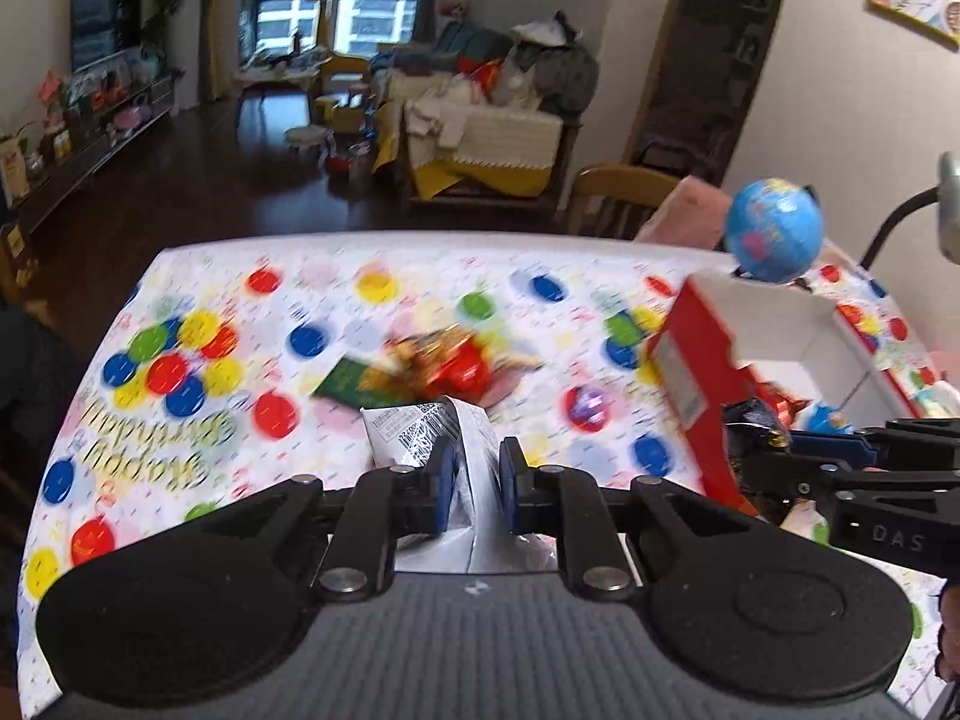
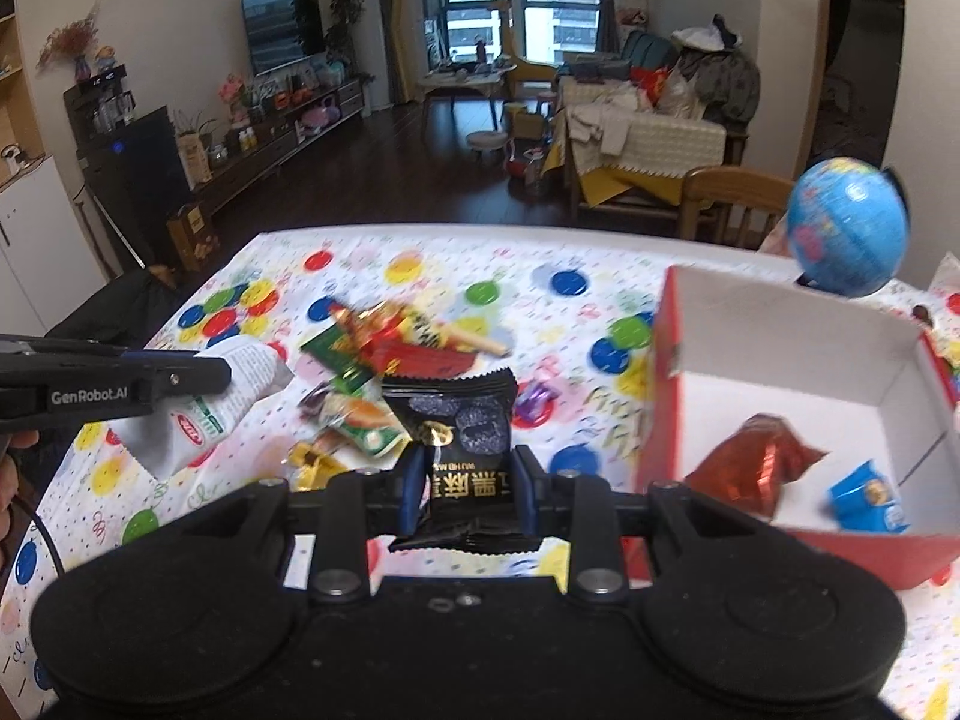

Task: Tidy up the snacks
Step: 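Carry the white wrapper and black packet in both tools over the red box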

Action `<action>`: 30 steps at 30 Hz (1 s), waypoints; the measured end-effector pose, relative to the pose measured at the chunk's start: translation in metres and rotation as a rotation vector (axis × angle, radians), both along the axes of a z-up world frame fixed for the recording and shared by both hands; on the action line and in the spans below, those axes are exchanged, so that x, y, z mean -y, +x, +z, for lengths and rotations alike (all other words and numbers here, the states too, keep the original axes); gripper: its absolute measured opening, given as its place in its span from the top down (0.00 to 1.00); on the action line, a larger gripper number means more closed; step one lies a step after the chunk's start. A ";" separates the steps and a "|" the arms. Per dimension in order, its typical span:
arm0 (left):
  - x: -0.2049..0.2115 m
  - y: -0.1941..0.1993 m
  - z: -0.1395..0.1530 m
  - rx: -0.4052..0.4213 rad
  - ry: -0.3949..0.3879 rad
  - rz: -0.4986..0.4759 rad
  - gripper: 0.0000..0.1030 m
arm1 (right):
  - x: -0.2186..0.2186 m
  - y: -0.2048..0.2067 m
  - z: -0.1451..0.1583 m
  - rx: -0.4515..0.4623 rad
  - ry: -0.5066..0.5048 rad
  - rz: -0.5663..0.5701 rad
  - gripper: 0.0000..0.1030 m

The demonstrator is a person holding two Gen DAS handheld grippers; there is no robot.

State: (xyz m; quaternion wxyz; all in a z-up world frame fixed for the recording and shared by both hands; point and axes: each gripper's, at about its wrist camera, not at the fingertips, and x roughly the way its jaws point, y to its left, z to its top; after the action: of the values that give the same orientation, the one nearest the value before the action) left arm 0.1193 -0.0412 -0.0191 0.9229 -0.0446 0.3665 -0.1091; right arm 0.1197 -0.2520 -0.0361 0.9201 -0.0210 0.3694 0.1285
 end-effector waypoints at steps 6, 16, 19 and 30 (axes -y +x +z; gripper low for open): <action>0.044 0.005 0.023 0.047 -0.017 -0.069 0.85 | 0.034 0.001 0.018 0.040 -0.009 -0.036 0.72; 0.130 0.019 0.035 0.092 -0.018 -0.185 0.85 | 0.094 0.008 0.021 0.055 -0.041 -0.095 0.72; 0.155 0.024 0.035 0.095 -0.016 -0.211 0.85 | 0.114 0.011 0.018 0.051 -0.045 -0.113 0.72; 0.221 0.054 0.018 0.076 0.007 -0.262 0.85 | 0.179 0.041 -0.008 -0.008 -0.091 -0.183 0.72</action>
State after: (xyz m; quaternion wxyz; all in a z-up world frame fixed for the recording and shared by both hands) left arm 0.1734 -0.2627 -0.0013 0.9141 0.0110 0.3345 -0.2288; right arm 0.1608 -0.4308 -0.0440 0.9245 -0.0283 0.3791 0.0271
